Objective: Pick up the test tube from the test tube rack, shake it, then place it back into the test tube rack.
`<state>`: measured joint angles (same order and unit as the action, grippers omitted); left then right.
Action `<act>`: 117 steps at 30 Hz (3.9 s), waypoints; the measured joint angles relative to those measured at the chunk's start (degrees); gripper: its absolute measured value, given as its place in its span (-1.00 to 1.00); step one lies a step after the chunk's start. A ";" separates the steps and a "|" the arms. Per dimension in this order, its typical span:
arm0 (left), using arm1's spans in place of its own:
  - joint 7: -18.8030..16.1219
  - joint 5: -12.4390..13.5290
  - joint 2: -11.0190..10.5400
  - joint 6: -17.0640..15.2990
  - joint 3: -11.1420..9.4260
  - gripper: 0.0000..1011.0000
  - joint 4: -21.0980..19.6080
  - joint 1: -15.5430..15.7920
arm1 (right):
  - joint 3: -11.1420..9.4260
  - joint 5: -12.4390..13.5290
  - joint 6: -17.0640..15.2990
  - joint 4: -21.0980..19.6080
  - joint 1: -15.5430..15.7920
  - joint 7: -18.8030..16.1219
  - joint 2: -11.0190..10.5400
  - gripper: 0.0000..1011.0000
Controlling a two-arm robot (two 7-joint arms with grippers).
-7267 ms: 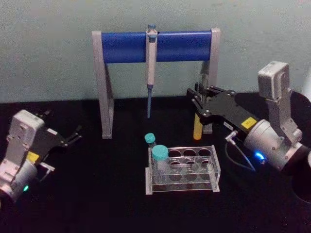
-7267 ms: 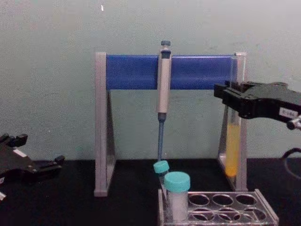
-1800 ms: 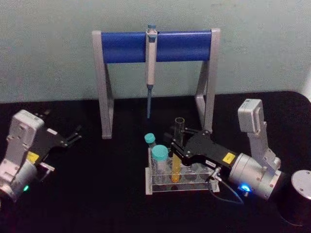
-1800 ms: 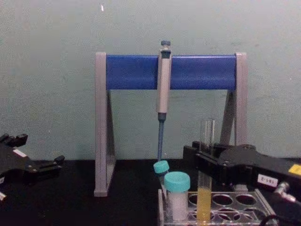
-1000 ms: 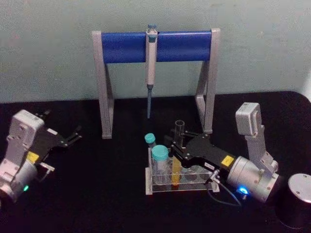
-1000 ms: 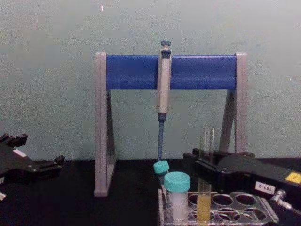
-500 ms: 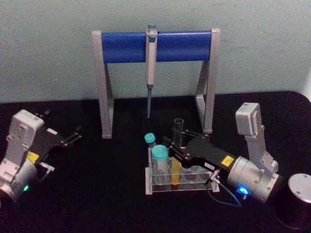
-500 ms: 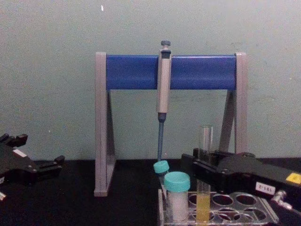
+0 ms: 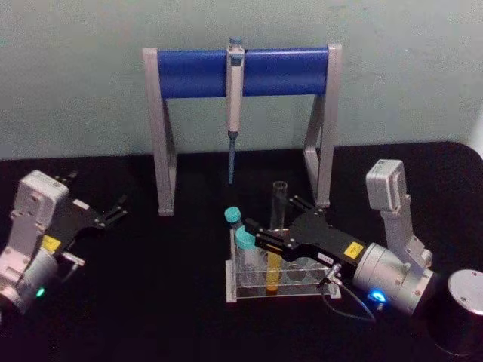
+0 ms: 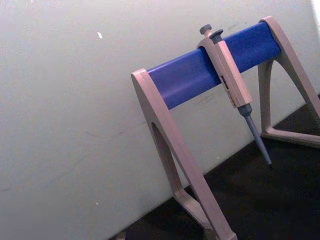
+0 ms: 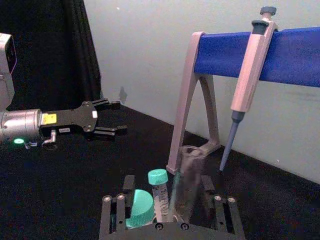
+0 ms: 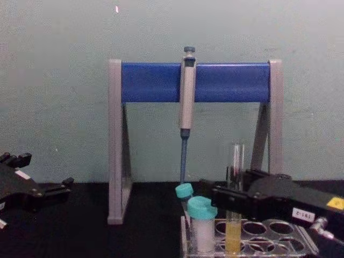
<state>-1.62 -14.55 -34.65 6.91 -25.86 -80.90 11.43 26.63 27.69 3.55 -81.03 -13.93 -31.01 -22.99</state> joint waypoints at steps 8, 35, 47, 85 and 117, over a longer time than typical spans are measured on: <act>0.00 -0.01 0.00 0.00 0.00 0.98 0.00 0.00 | 0.00 0.03 0.00 -0.02 0.00 0.00 0.00 0.98; 0.00 0.00 0.00 0.00 0.00 0.98 0.00 0.00 | -7.14 -0.58 8.08 -9.28 3.81 5.27 -0.51 0.98; 0.00 0.00 0.00 0.00 0.00 0.98 0.00 0.00 | -14.19 -12.29 11.38 -11.25 9.75 22.32 2.88 0.98; 0.00 0.00 0.00 0.00 0.00 0.98 0.00 0.00 | -16.79 -17.20 4.49 6.01 10.35 24.83 9.71 0.98; 0.00 0.00 0.00 0.00 0.00 0.98 0.00 0.00 | -16.68 -17.01 4.51 5.75 10.38 24.95 9.59 0.98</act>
<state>-1.62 -14.55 -34.64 6.91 -25.86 -80.90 11.43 9.95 10.67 8.05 -75.28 -3.55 -6.07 -13.40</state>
